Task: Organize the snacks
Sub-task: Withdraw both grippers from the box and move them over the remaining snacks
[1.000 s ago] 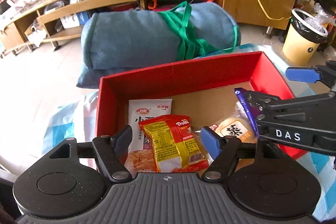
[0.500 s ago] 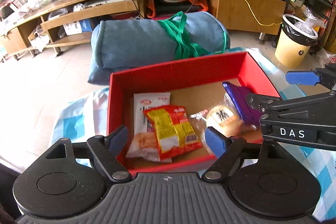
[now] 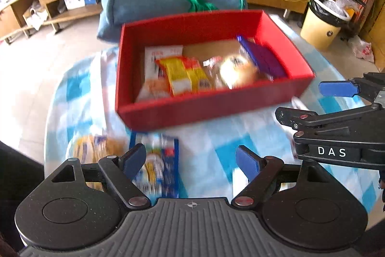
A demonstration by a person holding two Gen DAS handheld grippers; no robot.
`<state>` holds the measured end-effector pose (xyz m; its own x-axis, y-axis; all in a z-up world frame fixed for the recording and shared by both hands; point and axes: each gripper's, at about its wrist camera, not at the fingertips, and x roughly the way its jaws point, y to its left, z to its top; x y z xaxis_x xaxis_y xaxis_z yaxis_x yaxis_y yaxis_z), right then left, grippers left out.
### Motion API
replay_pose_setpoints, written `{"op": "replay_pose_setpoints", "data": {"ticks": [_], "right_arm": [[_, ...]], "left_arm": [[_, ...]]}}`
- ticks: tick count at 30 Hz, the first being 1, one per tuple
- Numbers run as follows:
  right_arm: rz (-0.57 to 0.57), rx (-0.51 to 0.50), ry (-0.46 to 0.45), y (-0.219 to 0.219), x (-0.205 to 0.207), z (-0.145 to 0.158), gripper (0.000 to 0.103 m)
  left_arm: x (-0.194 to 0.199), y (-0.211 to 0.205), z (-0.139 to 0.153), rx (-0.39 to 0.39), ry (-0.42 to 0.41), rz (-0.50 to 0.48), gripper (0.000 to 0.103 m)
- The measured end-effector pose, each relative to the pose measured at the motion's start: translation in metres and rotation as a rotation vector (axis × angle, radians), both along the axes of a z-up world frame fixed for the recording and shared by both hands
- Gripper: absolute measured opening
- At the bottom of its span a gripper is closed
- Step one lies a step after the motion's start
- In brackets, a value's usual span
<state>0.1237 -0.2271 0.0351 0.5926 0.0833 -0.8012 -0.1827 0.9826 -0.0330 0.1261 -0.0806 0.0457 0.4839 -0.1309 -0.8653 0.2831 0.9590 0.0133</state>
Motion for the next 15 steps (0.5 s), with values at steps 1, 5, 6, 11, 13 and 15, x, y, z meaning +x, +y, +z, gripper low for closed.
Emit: {"op": "replay_pose_setpoints", "data": {"ticks": [1, 5, 6, 11, 13, 15], "right_arm": [[0.005, -0.004, 0.009, 0.002, -0.004, -0.002, 0.071], [0.013, -0.007, 0.040, 0.008, -0.021, -0.010, 0.071], [0.012, -0.006, 0.047, 0.009, -0.024, -0.012, 0.071], [0.015, -0.006, 0.073, 0.015, -0.036, -0.018, 0.071], [0.018, -0.008, 0.080, 0.017, -0.039, -0.020, 0.071], [0.019, -0.013, 0.089, 0.018, -0.042, -0.022, 0.071]], "left_arm": [[-0.005, 0.001, -0.002, 0.001, 0.010, -0.002, 0.087], [-0.021, 0.007, -0.012, -0.002, 0.056, -0.011, 0.088], [-0.024, 0.009, -0.015, -0.003, 0.066, -0.013, 0.088], [-0.037, 0.013, -0.022, 0.007, 0.094, -0.020, 0.088], [-0.042, 0.014, -0.023, 0.011, 0.099, -0.021, 0.088], [-0.045, 0.015, -0.025, 0.013, 0.106, -0.022, 0.088]]}}
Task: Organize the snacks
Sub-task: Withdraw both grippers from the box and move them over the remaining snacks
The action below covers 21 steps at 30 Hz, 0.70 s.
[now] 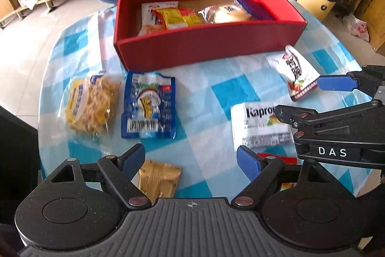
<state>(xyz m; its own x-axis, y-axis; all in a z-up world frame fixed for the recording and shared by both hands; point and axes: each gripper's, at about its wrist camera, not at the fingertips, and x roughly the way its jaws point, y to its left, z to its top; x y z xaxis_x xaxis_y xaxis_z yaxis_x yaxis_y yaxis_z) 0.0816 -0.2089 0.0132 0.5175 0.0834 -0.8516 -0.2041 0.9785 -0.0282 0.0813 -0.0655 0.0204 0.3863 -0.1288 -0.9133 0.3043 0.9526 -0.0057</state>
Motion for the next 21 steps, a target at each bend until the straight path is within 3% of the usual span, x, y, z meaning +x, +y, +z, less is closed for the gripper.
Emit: {"op": "replay_pose_setpoints", "data": {"ticks": [21], "right_arm": [[0.013, -0.060, 0.015, 0.015, -0.018, -0.011, 0.071]], "left_arm": [[-0.022, 0.000, -0.009, 0.075, -0.016, -0.015, 0.088]]}}
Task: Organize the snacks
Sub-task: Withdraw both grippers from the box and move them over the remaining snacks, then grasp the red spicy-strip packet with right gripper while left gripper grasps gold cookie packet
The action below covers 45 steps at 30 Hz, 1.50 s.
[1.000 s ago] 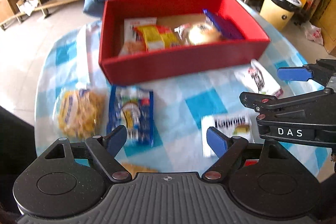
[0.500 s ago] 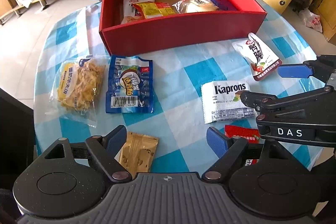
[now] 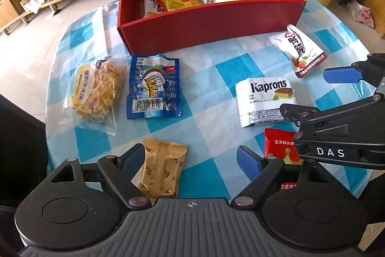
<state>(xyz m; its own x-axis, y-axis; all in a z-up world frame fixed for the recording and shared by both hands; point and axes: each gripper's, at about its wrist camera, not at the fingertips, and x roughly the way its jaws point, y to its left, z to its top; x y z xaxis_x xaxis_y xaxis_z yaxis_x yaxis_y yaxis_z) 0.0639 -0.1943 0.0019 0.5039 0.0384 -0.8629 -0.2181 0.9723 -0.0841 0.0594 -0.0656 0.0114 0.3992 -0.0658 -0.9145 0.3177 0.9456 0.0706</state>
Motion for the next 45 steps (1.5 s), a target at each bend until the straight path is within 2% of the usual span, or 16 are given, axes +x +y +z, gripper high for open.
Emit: {"op": "replay_pose_setpoints", "data": {"ticks": [17, 36, 39, 45], "right_arm": [[-0.041, -0.024, 0.001, 0.009, -0.024, -0.008, 0.071], [-0.059, 0.040, 0.028, 0.003, -0.024, -0.005, 0.072], [-0.056, 0.051, 0.029, 0.003, -0.026, -0.004, 0.076], [-0.072, 0.082, 0.034, 0.001, -0.038, -0.002, 0.076]], "left_arm": [[-0.010, 0.006, -0.008, 0.024, -0.010, 0.000, 0.089], [-0.006, 0.012, -0.011, 0.011, 0.009, 0.028, 0.090], [-0.002, 0.016, -0.013, 0.001, 0.025, 0.047, 0.090], [0.003, 0.031, -0.020, -0.031, 0.080, 0.096, 0.090]]}}
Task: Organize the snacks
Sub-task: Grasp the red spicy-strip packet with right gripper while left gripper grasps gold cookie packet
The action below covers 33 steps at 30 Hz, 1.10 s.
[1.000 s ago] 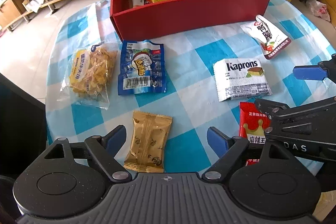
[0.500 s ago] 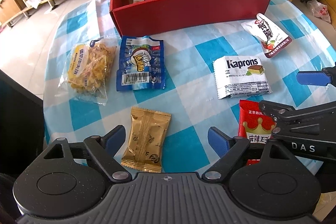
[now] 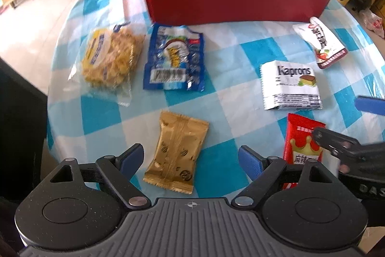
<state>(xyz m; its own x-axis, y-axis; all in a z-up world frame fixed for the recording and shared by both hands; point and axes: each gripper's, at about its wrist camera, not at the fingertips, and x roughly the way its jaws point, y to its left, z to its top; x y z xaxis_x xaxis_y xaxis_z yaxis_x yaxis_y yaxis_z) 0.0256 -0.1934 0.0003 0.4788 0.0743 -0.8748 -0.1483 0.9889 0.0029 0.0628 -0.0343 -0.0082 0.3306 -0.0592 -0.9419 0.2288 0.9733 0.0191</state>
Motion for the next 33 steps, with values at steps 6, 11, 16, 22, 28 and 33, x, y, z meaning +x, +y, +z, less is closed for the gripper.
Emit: {"op": "replay_pose_setpoints", "data": {"ticks": [6, 11, 16, 22, 28, 33], "right_arm": [[-0.002, 0.045, 0.037, 0.001, -0.012, -0.006, 0.077], [-0.005, 0.073, 0.082, 0.007, -0.014, -0.017, 0.077], [0.011, 0.037, 0.109, 0.025, -0.008, -0.035, 0.077], [-0.034, -0.027, 0.106, 0.002, -0.004, -0.041, 0.070], [-0.058, -0.019, 0.124, -0.013, 0.000, -0.039, 0.059], [-0.093, -0.016, 0.128, -0.018, -0.001, -0.042, 0.073]], "left_arm": [[0.009, 0.018, -0.012, -0.044, 0.076, 0.080, 0.090], [0.016, 0.009, -0.024, 0.039, 0.069, 0.069, 0.091], [0.018, 0.001, -0.024, 0.042, 0.048, 0.058, 0.090], [0.009, 0.003, -0.021, 0.001, 0.075, 0.046, 0.080], [0.002, 0.007, -0.021, 0.003, 0.082, 0.029, 0.083], [0.001, 0.004, -0.026, 0.024, 0.083, 0.009, 0.091]]}}
